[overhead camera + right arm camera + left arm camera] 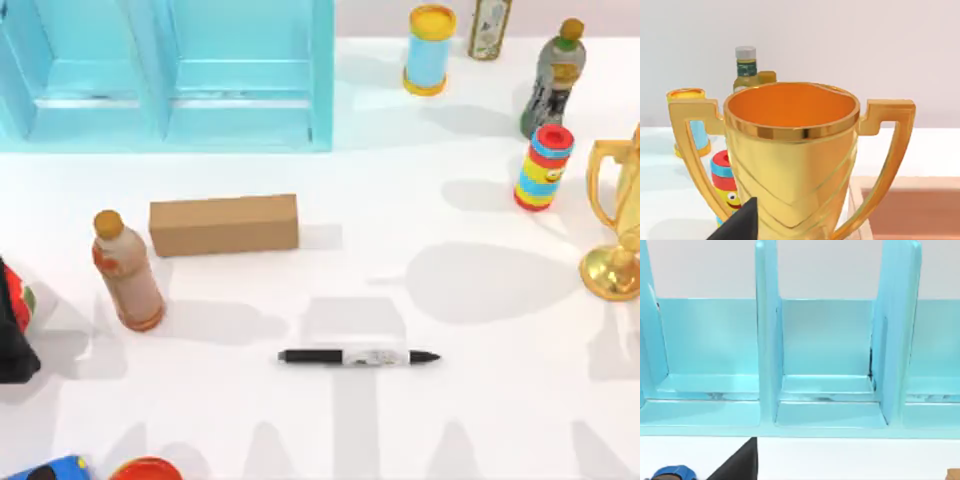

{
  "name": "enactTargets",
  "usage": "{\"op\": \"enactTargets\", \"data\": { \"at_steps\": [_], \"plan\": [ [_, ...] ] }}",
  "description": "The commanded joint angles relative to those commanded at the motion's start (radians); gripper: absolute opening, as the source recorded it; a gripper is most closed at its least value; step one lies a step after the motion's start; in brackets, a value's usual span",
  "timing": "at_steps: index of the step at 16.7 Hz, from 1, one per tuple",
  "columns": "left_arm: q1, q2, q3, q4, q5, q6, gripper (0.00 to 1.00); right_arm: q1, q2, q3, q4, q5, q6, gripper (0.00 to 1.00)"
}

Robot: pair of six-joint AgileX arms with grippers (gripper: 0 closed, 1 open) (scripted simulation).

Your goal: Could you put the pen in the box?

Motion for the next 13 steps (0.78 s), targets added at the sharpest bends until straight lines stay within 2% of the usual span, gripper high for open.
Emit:
{"op": "enactTargets", "data": {
  "at_steps": [4,7,13],
  "plan": [
    [0.0,0.0,0.0,0.0,0.0,0.0,1.0,0.022,0.018,0.026,-0.013,0.013,-0.011,1.0],
    [0.0,0.0,0.0,0.0,0.0,0.0,1.0,0.104,0.116,0.135,-0.069,0.052,-0.051,1.0],
    [0.0,0.0,0.0,0.0,0.0,0.0,1.0,0.358,0.593,0.525,-0.314,0.143,-0.2,1.0]
  ]
}}
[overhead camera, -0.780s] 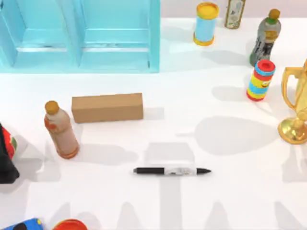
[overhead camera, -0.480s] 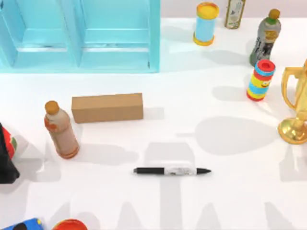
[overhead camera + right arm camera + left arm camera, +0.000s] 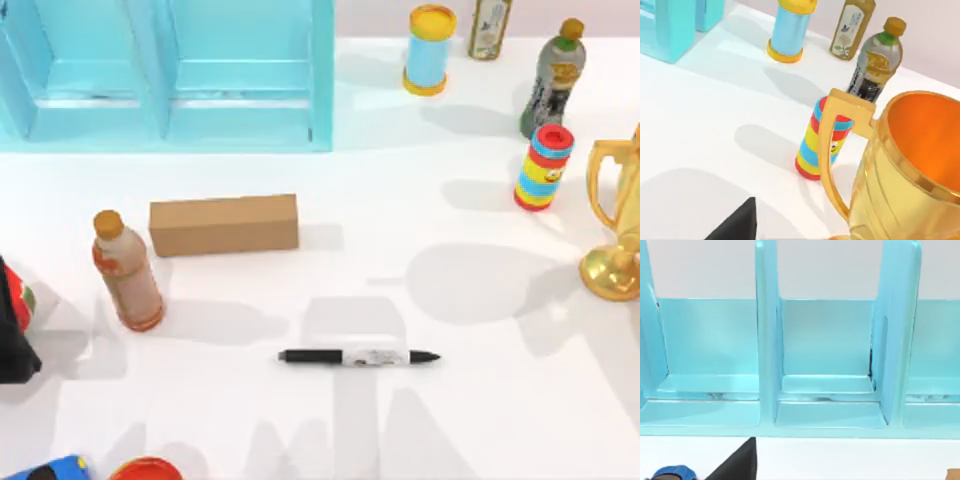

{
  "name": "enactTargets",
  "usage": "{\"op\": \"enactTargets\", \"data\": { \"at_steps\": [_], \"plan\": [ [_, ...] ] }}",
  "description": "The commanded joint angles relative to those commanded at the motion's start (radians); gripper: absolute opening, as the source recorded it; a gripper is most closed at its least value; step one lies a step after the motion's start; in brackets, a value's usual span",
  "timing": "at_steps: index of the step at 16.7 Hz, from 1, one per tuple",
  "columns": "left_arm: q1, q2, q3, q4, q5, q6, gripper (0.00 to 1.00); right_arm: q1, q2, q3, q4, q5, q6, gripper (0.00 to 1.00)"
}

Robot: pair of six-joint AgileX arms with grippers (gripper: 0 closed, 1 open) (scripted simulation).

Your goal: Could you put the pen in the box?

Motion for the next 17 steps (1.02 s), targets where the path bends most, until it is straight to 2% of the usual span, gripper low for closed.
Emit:
{"op": "enactTargets", "data": {
  "at_steps": [10,13,17],
  "plan": [
    [0.0,0.0,0.0,0.0,0.0,0.0,1.0,0.412,1.09,0.673,-0.531,0.053,-0.311,1.0],
    [0.0,0.0,0.0,0.0,0.0,0.0,1.0,0.49,1.273,0.825,-0.599,0.052,-0.376,1.0],
    [0.0,0.0,0.0,0.0,0.0,0.0,1.0,0.552,1.376,0.938,-0.62,0.051,-0.428,1.0]
  ]
}}
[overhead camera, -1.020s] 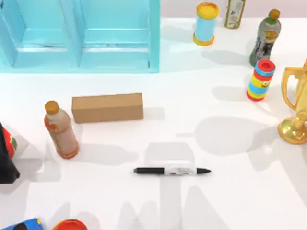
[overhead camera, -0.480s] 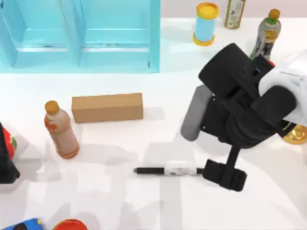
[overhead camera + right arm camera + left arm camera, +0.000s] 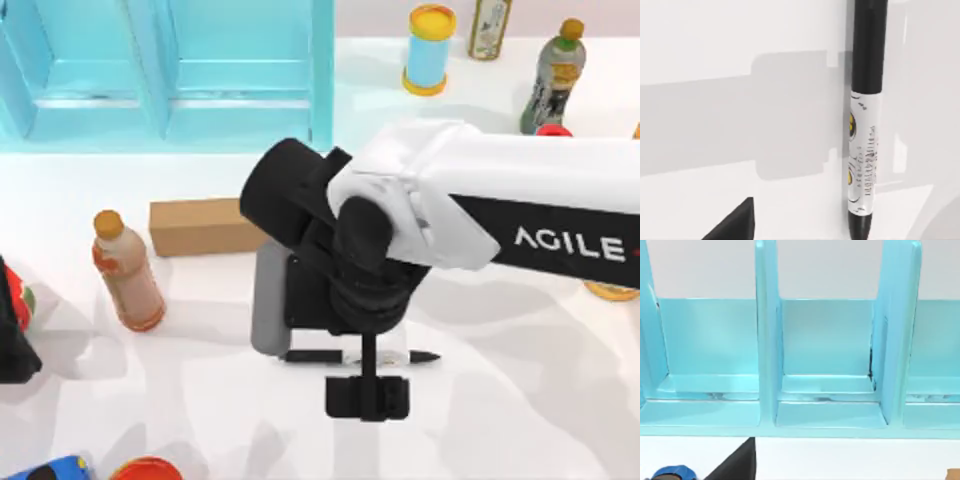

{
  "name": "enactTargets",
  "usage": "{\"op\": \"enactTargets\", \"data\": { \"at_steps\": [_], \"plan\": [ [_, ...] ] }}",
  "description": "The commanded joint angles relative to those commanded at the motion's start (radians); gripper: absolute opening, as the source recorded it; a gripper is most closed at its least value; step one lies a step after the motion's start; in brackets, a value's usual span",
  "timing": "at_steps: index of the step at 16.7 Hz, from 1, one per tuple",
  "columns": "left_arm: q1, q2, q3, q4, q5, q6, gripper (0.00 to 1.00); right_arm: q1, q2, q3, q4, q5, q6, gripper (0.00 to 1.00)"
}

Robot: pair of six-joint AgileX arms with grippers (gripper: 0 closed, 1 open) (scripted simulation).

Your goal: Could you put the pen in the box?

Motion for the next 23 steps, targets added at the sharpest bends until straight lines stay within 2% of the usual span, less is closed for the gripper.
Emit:
{"op": "enactTargets", "data": {
  "at_steps": [8,15,21,23],
  "plan": [
    [0.0,0.0,0.0,0.0,0.0,0.0,1.0,0.004,0.016,0.003,0.017,0.0,-0.012,1.0],
    [0.0,0.0,0.0,0.0,0.0,0.0,1.0,-0.031,0.177,-0.089,0.286,-0.004,-0.048,1.0],
    [0.0,0.0,0.0,0.0,0.0,0.0,1.0,-0.037,0.204,-0.104,0.322,-0.005,-0.054,1.0],
    [0.0,0.0,0.0,0.0,0.0,0.0,1.0,-0.037,0.204,-0.104,0.322,-0.005,-0.054,0.85]
  ]
}}
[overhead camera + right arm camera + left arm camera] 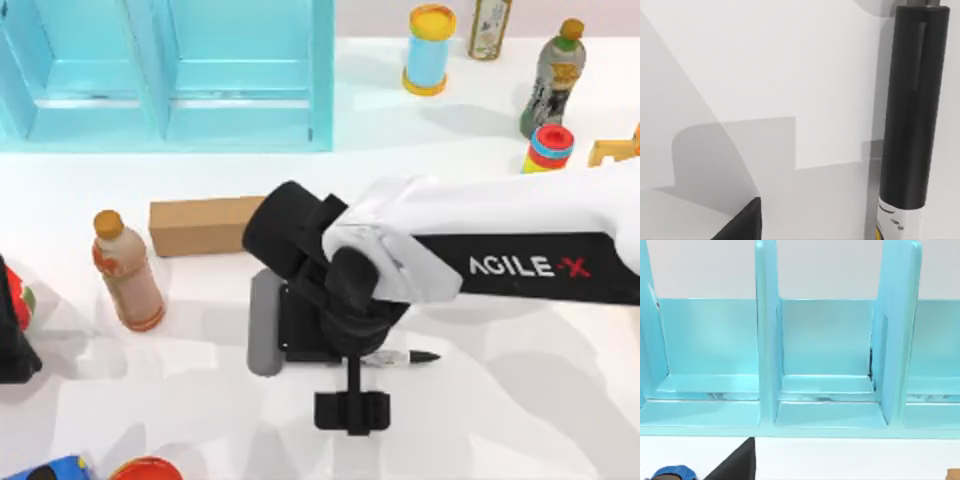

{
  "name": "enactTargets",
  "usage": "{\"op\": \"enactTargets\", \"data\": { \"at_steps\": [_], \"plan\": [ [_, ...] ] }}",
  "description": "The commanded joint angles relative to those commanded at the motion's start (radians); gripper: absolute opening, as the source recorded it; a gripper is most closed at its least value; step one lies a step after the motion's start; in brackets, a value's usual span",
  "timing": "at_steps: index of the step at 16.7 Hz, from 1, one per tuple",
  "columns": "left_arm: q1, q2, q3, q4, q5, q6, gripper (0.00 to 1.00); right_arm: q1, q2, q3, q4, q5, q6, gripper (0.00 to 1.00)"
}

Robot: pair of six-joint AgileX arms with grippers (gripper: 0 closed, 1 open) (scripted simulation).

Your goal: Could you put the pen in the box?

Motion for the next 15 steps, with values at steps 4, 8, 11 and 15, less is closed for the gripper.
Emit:
{"op": "enactTargets", "data": {
  "at_steps": [4,8,11,15],
  "plan": [
    [0.0,0.0,0.0,0.0,0.0,0.0,1.0,0.0,0.0,0.0,0.0,0.0,0.0,0.55],
    [0.0,0.0,0.0,0.0,0.0,0.0,1.0,0.0,0.0,0.0,0.0,0.0,0.0,0.25],
    [0.0,0.0,0.0,0.0,0.0,0.0,1.0,0.0,0.0,0.0,0.0,0.0,0.0,0.02],
    [0.0,0.0,0.0,0.0,0.0,0.0,1.0,0.0,0.0,0.0,0.0,0.0,0.0,0.0]
  ]
}}
